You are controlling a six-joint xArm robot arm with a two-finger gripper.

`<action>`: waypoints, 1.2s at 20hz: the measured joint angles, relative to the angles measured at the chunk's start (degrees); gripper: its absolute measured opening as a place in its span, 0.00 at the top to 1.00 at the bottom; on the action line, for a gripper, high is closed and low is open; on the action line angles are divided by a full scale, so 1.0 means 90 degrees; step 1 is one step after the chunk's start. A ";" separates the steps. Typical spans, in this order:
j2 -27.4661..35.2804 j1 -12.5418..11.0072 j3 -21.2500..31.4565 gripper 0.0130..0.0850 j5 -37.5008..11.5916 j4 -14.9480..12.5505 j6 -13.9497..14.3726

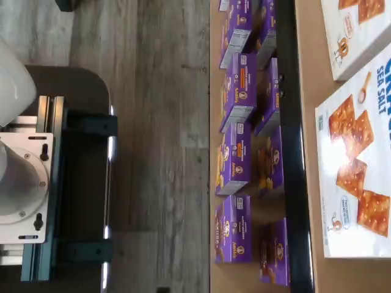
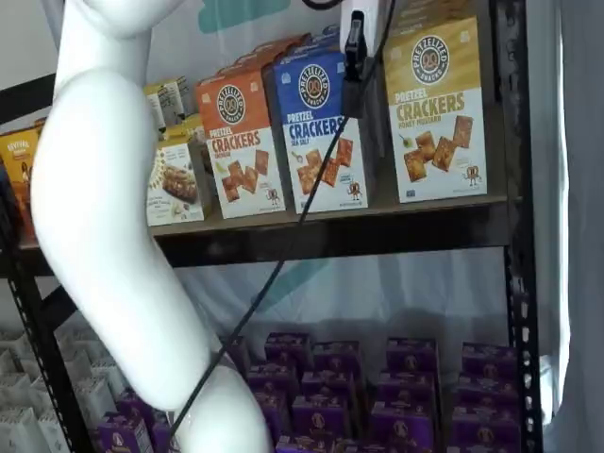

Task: Retrieve the yellow and white box located on the top shelf, the sixth one from the left

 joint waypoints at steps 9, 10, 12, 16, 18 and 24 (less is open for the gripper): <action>-0.0555 0.0436 0.0752 0.00 -0.0664 -0.0409 0.0161; -0.0564 0.0348 0.0753 0.00 -0.0691 -0.0233 0.0149; -0.0484 0.0178 0.0618 0.00 -0.0615 0.0054 0.0130; -0.0252 -0.0232 0.0217 0.00 -0.0375 0.0708 0.0124; -0.0115 -0.0416 -0.0018 0.00 -0.0235 0.1009 0.0156; -0.0621 -0.0853 0.0704 0.00 -0.1394 0.2264 0.0151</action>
